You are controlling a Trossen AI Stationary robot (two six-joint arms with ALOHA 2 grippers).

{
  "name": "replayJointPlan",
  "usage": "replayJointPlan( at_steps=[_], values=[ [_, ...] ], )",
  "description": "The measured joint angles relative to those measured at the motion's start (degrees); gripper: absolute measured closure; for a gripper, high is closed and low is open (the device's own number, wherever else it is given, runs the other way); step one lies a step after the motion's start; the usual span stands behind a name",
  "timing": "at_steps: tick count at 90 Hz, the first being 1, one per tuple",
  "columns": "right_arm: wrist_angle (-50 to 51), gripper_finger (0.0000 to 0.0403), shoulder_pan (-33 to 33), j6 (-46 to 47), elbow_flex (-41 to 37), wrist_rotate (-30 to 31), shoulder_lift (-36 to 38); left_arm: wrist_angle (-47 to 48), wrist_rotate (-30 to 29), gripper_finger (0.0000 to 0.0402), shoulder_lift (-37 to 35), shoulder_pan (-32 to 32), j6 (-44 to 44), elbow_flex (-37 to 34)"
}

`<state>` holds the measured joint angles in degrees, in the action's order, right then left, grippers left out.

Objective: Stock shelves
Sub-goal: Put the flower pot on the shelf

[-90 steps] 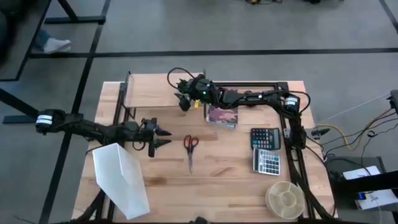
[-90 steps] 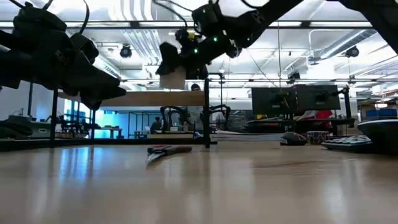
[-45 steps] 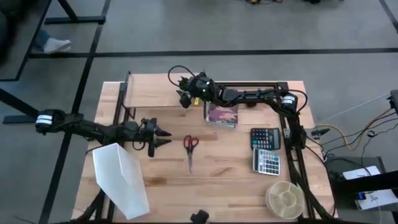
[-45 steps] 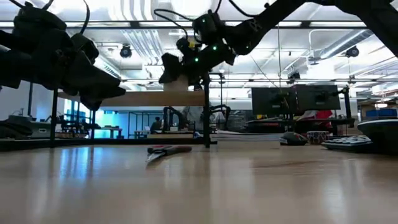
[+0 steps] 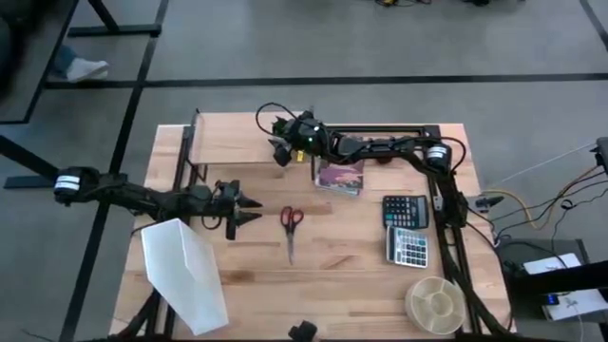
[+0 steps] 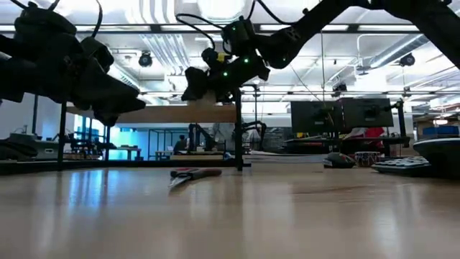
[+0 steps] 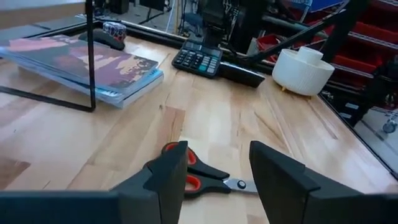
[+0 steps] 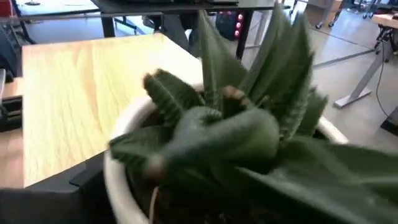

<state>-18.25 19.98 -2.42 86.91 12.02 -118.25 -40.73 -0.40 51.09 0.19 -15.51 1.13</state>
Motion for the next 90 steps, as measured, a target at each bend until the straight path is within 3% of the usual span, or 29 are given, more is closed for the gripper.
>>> replayJointPlan(
  at_steps=[31, 50, 70, 90],
  values=[
    [0.39, 0.0006, -1.15, -3.59, 0.0, 0.03, 5.86, -3.18, 0.0, 0.0221, -0.1, -0.11, 2.72, 0.0],
    [4.28, 0.0007, -3.24, -8.72, 0.0, 0.12, 11.95, -4.85, -0.31, 0.0221, 0.24, -0.15, 5.63, 0.78],
    [16.38, 0.0009, -7.67, -12.59, 0.01, 0.02, 20.15, 5.02, -0.4, 0.0221, 3.0, -0.15, 8.86, 8.17],
    [33.37, 0.0009, -12.8, -10.73, -0.02, 0.03, 27.19, 10.84, -0.57, 0.0221, 7.68, -0.15, 13.19, 15.23]
  ],
)
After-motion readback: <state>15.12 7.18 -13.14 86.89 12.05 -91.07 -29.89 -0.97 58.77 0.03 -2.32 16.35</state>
